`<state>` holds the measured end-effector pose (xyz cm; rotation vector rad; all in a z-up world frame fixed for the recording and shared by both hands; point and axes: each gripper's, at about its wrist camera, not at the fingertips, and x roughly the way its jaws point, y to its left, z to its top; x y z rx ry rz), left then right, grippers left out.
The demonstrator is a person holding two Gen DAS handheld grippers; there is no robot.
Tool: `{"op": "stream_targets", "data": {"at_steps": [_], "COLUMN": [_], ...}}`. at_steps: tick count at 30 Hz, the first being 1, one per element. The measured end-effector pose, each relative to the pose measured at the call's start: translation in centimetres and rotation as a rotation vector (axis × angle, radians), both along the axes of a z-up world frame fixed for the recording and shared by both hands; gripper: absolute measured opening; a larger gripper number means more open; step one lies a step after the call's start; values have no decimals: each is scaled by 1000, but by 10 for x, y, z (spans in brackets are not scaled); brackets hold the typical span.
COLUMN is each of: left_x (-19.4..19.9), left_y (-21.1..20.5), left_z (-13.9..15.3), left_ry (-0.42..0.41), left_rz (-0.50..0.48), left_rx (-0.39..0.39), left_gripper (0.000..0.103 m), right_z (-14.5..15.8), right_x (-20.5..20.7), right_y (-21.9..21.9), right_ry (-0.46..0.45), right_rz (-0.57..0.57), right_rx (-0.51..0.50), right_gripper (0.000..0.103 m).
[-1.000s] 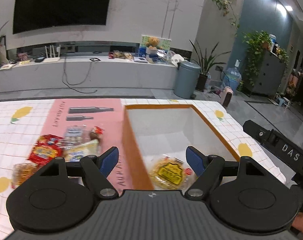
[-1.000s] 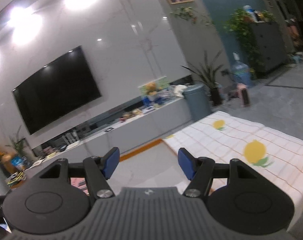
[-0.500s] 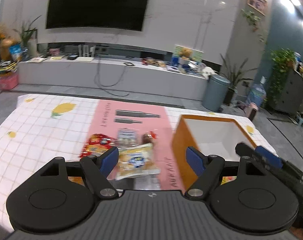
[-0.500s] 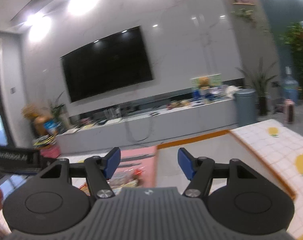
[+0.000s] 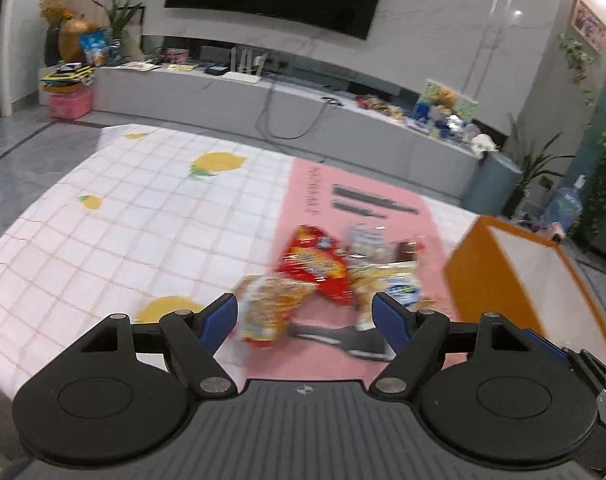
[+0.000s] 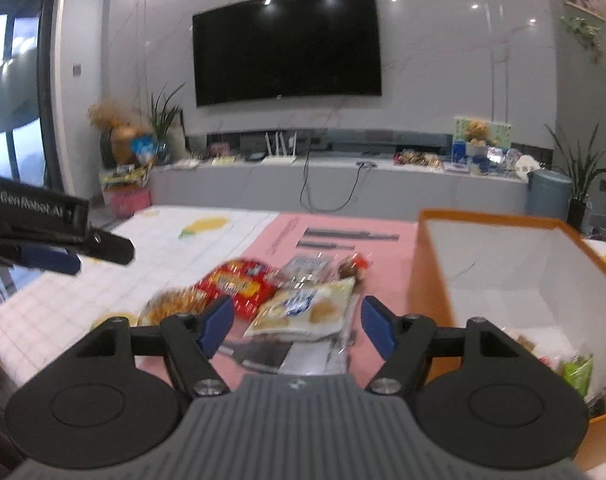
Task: Organize snacks
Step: 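Grasp the striped bread bag with the left tool while the right tool approaches the cream bun bag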
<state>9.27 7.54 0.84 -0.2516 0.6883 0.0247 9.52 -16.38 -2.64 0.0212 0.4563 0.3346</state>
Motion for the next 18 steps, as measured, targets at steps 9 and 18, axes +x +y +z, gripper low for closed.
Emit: {"op": "stream_targets", "data": {"at_steps": [9, 18], "left_x": [30, 77], "left_y": [15, -10], "left_z": [-9, -52], "left_ry": [44, 176], "left_rz": [-93, -222], "left_rx": [116, 270], "left_gripper": [90, 90], "right_z": [-40, -47], "right_x": [27, 20], "right_y": [29, 24], "right_ry": [84, 119], "right_rz": [-25, -34], "right_rx": [-25, -14], "right_gripper": [97, 97]}}
